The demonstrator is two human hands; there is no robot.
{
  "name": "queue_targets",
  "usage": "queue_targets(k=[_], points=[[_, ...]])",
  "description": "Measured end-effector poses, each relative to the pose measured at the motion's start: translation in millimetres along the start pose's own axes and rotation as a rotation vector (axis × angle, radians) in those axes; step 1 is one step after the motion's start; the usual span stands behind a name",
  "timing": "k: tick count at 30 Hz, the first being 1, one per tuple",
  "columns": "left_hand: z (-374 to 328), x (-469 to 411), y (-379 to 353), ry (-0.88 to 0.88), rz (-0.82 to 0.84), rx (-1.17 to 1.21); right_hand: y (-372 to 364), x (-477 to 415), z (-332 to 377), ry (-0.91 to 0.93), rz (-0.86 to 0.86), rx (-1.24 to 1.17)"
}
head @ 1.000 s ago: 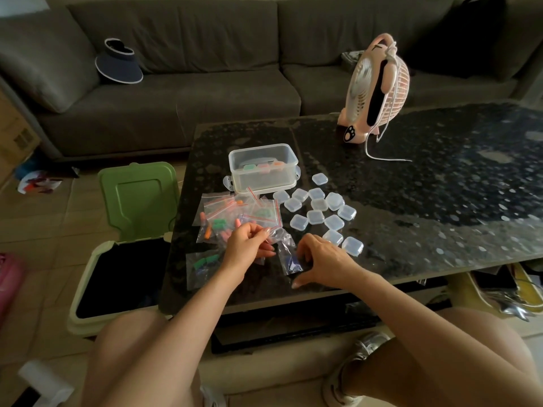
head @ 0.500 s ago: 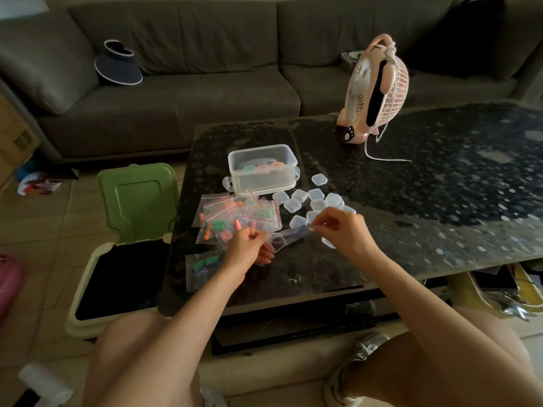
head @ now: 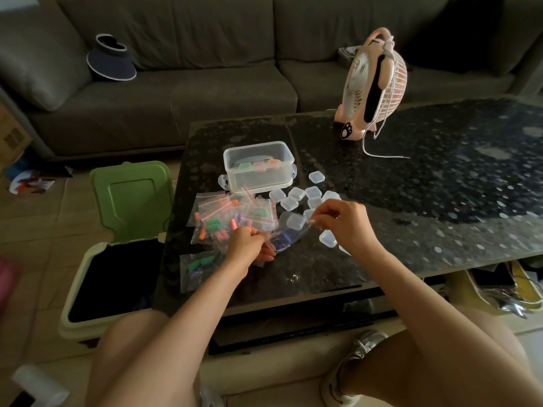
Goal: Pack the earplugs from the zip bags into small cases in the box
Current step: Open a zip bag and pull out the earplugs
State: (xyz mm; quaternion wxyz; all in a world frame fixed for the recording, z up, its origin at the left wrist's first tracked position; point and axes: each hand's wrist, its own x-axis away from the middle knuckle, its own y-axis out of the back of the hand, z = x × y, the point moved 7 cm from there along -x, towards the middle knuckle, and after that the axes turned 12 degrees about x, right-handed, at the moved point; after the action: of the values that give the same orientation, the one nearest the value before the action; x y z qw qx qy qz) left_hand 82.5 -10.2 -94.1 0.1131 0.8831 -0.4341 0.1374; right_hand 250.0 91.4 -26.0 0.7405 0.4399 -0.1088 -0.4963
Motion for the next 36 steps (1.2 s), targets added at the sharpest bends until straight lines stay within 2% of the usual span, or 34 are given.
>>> queue_targets(k=[7,13,18,20,22,24,30,36], points=[[3,-5,1,0.0,-0.007,0.031,-5,0,3,0.056,0.058,-0.009],[-1,-5,3,-0.047,-0.004,0.014,2,0,9,0.069,-0.006,-0.065],[-9,-1,10,-0.047,-0.004,0.114,2,-1,13,-0.033,0.038,-0.322],[-11,-2,16,-0.079,0.001,0.145,2,-4,12,-0.06,0.008,-0.336],[-16,0,23,-0.145,0.022,0.172,-6,-12,6,-0.073,-0.006,-0.203],[-20,4,32,-0.202,0.035,0.215,-23,-20,0,-0.059,0.06,0.015],[-22,-3,69,-0.272,-0.032,0.24,-71,-24,5,0.114,0.226,0.475],[-17,-6,84,-0.325,-0.133,-0.028,-84,-27,6,0.085,0.223,0.545]])
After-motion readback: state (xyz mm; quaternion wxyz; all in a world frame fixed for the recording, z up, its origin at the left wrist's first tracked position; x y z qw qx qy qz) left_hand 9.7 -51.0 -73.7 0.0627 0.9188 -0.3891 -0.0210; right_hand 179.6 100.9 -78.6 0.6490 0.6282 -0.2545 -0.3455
